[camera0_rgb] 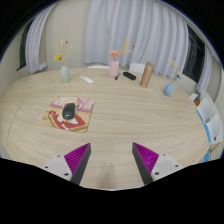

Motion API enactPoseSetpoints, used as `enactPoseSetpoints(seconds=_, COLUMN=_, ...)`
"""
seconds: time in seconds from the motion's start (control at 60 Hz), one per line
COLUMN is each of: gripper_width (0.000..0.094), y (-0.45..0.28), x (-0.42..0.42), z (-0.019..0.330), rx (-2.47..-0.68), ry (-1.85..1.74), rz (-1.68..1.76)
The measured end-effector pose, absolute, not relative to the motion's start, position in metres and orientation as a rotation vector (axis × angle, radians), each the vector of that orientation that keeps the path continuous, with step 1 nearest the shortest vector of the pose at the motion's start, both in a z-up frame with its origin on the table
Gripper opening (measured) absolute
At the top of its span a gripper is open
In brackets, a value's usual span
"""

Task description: Arrange mouse

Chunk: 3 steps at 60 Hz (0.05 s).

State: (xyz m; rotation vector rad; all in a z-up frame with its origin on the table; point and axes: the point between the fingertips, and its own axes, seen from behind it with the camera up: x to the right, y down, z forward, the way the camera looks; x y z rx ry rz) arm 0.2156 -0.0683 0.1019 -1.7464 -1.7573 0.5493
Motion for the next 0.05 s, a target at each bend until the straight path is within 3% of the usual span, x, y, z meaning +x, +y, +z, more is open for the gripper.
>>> enactPoseSetpoints(seconds=0.05, gripper_width=0.0851, y=-0.0697, x=0.2164, z=0.1014, rx=-1.763, ry=-1.754, rz=0.560)
